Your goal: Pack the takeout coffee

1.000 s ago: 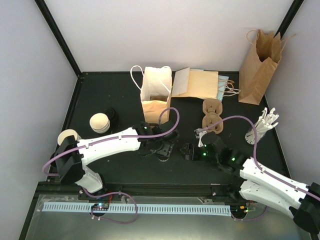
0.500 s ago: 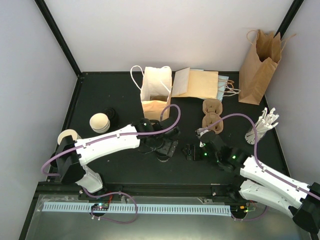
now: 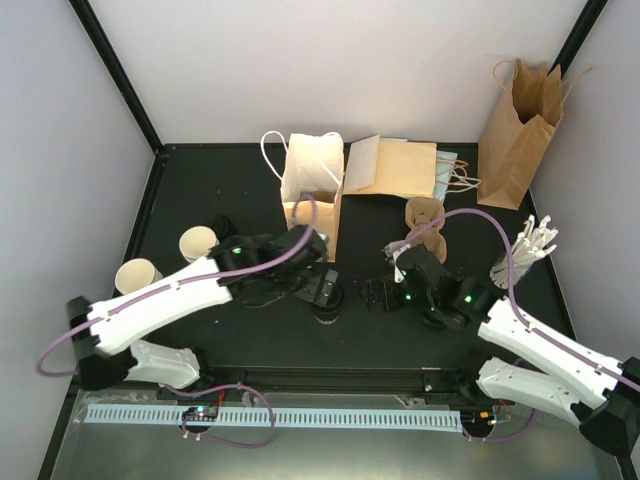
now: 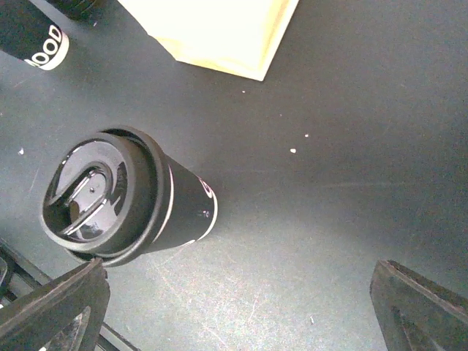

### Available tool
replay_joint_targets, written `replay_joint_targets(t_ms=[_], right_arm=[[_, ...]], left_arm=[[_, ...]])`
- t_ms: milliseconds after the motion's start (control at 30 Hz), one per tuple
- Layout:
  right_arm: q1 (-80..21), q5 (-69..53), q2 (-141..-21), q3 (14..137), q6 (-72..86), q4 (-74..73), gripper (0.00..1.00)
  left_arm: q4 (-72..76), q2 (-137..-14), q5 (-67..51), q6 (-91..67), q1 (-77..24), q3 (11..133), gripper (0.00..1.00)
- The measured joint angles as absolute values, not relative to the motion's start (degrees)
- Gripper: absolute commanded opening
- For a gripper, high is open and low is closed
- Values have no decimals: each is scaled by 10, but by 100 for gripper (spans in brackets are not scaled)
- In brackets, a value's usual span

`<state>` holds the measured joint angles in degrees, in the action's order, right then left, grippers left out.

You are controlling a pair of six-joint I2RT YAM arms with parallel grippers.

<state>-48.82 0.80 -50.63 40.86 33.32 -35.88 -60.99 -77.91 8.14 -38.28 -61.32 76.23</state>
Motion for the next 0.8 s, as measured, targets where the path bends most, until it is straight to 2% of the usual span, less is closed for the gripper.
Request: replay_joint_targets(t_ms=[333,533,800], right_arm=[[-559,39,-645,548,285,-439,100],[-604,49,-740,651,272,-484,100],[-623,56,-855,736,275,-524,100]], left_arm=[[-561,-542,81,-361,-500,583,99],[-550,-498,44,-336,-430,521,99],[-529,-493,11,-299,-384,498,99]])
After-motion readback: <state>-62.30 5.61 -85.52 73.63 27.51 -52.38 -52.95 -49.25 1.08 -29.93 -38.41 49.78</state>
